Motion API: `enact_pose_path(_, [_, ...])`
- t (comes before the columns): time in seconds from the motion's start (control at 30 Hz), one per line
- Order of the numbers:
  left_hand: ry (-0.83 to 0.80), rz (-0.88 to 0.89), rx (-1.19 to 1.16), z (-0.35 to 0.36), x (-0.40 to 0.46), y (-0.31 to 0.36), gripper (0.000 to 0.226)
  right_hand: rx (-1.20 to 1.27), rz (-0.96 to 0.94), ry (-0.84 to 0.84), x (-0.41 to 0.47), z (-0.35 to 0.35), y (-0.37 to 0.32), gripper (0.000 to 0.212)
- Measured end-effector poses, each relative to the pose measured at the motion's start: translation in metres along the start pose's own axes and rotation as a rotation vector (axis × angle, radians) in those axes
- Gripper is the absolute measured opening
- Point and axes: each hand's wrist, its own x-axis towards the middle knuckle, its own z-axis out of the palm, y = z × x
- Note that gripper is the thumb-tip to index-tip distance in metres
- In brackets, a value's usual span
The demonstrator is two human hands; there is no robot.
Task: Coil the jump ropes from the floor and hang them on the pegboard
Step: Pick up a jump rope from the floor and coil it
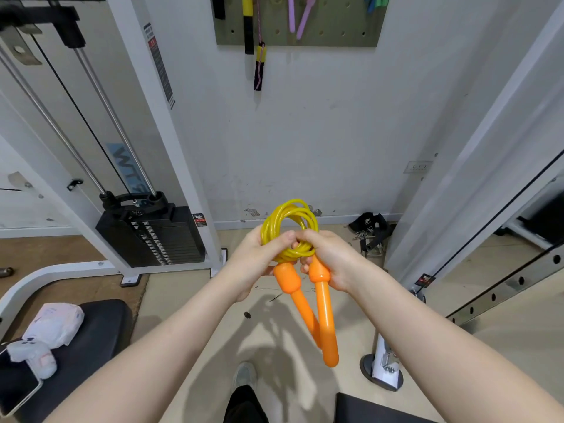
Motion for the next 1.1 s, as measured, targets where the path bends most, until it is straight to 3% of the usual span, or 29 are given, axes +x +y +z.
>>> enact_pose_path(0.1, [0.197,0.039,0.154,-0.003,0.004,0.002,0.012,-0.276,-0.04,0.002,0.005,-0.003,0.009,0.021])
enact_pose_path(0.17, [0.238,0.046,0.246,-0.011,0.009,0.005,0.016,-0.324,-0.012,-0.061,0.01,-0.012,0.009,0.029])
enact_pose_path(0.23, [0.235,0.029,0.295,-0.023,0.014,0.008,0.015,-0.279,0.099,-0.205,0.015,-0.029,0.008,0.032])
enact_pose_path(0.3, [0.213,-0.005,0.321,-0.035,0.02,0.007,0.015,-0.291,0.146,-0.355,0.02,-0.046,0.011,0.023])
enact_pose_path(0.4, [0.11,-0.037,0.425,-0.047,0.027,0.001,0.006,-0.466,0.149,-0.428,0.026,-0.057,0.015,0.022])
enact_pose_path(0.47, [0.069,-0.027,0.548,-0.051,0.031,-0.004,0.006,-0.63,0.148,-0.367,0.031,-0.055,0.012,0.015])
enact_pose_path(0.53, [0.059,0.013,0.698,-0.053,0.037,-0.006,0.009,-0.661,0.092,-0.167,0.041,-0.053,0.004,0.014])
enact_pose_path(0.63, [0.05,0.012,0.856,-0.058,0.044,-0.014,0.009,-0.374,-0.049,0.13,0.055,-0.054,-0.015,0.013])
enact_pose_path(0.83, [-0.023,-0.102,0.681,-0.061,0.06,-0.022,0.012,-0.017,-0.191,0.091,0.077,-0.029,-0.022,0.01])
enact_pose_path(1.0, [-0.041,-0.187,0.648,-0.077,0.082,-0.012,0.009,0.073,-0.319,0.166,0.096,-0.008,-0.022,0.019])
enact_pose_path(1.1, [-0.048,-0.235,0.707,-0.095,0.096,-0.007,0.008,-0.036,-0.449,0.233,0.104,0.007,-0.017,0.021])
